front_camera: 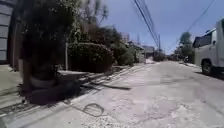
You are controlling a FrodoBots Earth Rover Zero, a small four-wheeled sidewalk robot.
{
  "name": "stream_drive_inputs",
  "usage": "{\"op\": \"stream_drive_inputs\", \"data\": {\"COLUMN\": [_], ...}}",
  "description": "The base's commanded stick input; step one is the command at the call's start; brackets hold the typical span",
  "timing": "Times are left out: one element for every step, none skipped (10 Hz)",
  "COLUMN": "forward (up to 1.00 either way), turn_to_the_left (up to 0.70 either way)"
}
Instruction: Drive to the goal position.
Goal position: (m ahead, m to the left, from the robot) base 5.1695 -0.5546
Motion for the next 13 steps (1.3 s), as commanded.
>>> {"op": "stream_drive_inputs", "data": {"forward": [1.00, 1.00, 1.00, 1.00, 1.00, 1.00, 1.00, 1.00, 1.00, 1.00, 1.00, 1.00, 1.00], "turn_to_the_left": [-0.37, -0.37, -0.37, -0.37, -0.23, 0.03, 0.03, -0.27, -0.36, -0.11, 0.03, 0.03, 0.03]}}
